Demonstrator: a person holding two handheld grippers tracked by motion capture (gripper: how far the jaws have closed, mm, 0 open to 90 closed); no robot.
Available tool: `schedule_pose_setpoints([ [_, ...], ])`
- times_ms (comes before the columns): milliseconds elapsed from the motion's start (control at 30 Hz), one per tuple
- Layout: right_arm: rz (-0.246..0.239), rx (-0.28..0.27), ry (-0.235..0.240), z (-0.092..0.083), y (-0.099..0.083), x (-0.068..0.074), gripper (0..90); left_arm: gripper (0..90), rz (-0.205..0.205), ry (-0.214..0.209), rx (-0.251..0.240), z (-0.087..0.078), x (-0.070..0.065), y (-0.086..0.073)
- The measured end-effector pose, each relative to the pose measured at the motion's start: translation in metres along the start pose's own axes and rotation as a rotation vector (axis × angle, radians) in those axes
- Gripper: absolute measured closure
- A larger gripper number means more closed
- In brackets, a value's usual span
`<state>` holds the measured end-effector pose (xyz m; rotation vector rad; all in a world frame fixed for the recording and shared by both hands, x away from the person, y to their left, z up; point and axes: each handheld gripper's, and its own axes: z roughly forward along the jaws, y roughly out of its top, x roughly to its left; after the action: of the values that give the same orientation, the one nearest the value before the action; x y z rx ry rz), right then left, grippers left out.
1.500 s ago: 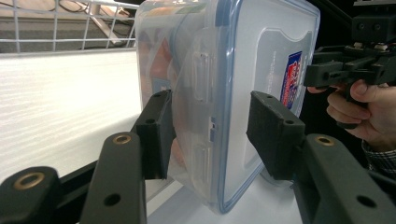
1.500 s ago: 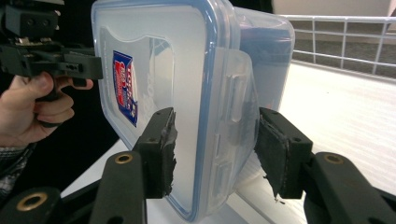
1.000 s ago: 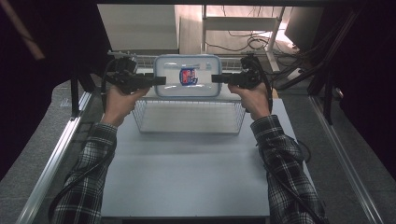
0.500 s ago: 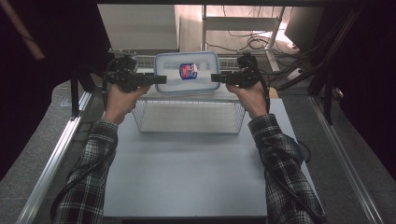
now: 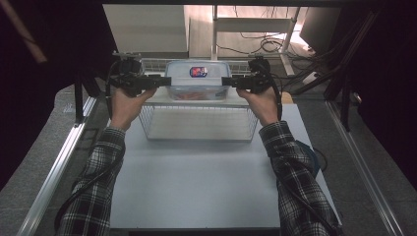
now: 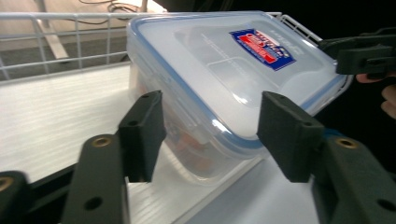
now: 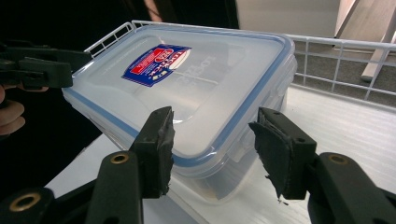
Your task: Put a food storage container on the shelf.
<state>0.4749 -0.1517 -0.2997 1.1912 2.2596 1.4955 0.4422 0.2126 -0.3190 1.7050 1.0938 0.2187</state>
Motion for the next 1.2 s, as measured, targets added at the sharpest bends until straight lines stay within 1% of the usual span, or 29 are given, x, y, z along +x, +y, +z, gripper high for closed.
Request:
schedule_pose_setpoints([
  [67, 0.003, -0.007, -0.002, -0.001, -0.002, 0.001, 46.8, 45.1, -0.007, -0.013, -0.008, 0.003, -0.001, 0.0],
  [100, 0.003, -0.007, -0.002, -0.001, -0.002, 0.001, 46.8, 45.6, -0.007, -0.013, -0.008, 0.003, -0.001, 0.0],
  [233, 0.008, -0.006, 0.002, -0.002, -0.003, 0.0, 47.0, 45.4, 0.006, 0.005, -0.005, 0.006, -0.004, 0.003],
  [467, 0.014, -0.012, 0.012, -0.004, -0.004, -0.001, 47.4, 45.6, -0.006, -0.002, -0.018, 0.007, -0.003, 0.002],
  [533, 0.015, -0.016, 0.007, -0.004, -0.005, -0.001, 46.7, 45.2, 0.004, 0.001, -0.01, 0.006, -0.004, 0.002],
  [567, 0.011, -0.016, -0.001, -0.004, -0.005, -0.001, 45.9, 42.3, 0.012, 0.001, -0.01, 0.005, -0.005, 0.002],
  [600, 0.0, -0.018, -0.014, -0.006, -0.004, 0.0, 43.0, 36.2, 0.015, -0.011, -0.017, 0.004, -0.006, 0.001],
  [633, 0.0, -0.018, -0.014, -0.006, -0.004, 0.0, 43.0, 36.2, 0.015, -0.023, -0.024, 0.003, -0.006, 0.0],
  [667, -0.004, -0.02, -0.014, -0.006, -0.004, 0.0, 41.5, 33.0, 0.015, -0.039, -0.03, 0.001, -0.007, -0.001],
  [700, -0.01, -0.022, -0.01, -0.007, -0.004, 0.0, 39.4, 29.5, 0.021, -0.048, -0.027, 0.001, -0.008, -0.002],
  [767, -0.018, -0.025, -0.005, -0.009, -0.005, 0.0, 34.0, 23.8, 0.039, -0.055, -0.03, -0.002, -0.01, -0.006],
  [800, -0.031, -0.02, 0.012, -0.01, -0.006, 0.002, 28.1, 19.8, 0.049, -0.063, -0.033, -0.003, -0.011, -0.008],
  [833, -0.031, -0.02, 0.012, -0.01, -0.006, 0.002, 28.1, 19.8, 0.054, -0.066, -0.034, -0.005, -0.012, -0.01],
  [867, -0.061, -0.007, 0.014, -0.012, -0.008, 0.006, 21.4, 15.7, 0.064, -0.066, -0.037, -0.007, -0.013, -0.013],
  [900, -0.061, -0.007, 0.014, -0.012, -0.008, 0.006, 21.4, 15.7, 0.07, -0.065, -0.038, -0.008, -0.014, -0.015],
  [933, -0.107, -0.001, 0.007, -0.014, -0.011, 0.012, 17.2, 12.3, 0.081, -0.059, -0.034, -0.01, -0.016, -0.019],
  [967, -0.107, -0.001, 0.007, -0.014, -0.011, 0.012, 17.2, 12.3, 0.094, -0.053, -0.029, -0.011, -0.018, -0.021],
  [1000, -0.117, 0.0, 0.008, -0.015, -0.012, 0.014, 15.1, 11.6, 0.118, -0.046, -0.016, -0.013, -0.021, -0.025],
  [1033, -0.138, 0.0, 0.009, -0.017, -0.015, 0.017, 12.8, 9.7, 0.143, -0.035, -0.01, -0.015, -0.023, -0.029],
  [1067, -0.17, -0.006, 0.014, -0.021, -0.019, 0.022, 9.7, 9.0, 0.162, -0.026, -0.008, -0.017, -0.025, -0.033],
  [1100, -0.17, -0.006, 0.014, -0.021, -0.019, 0.022, 9.7, 9.0, 0.179, -0.02, -0.005, -0.018, -0.028, -0.037],
  [1167, -0.192, -0.007, 0.018, -0.025, -0.025, 0.026, 7.4, 7.4, 0.203, -0.014, -0.007, -0.022, -0.032, -0.045],
  [1200, -0.205, -0.006, 0.022, -0.028, -0.03, 0.029, 6.2, 6.3, 0.224, -0.015, -0.012, -0.025, -0.036, -0.052],
])
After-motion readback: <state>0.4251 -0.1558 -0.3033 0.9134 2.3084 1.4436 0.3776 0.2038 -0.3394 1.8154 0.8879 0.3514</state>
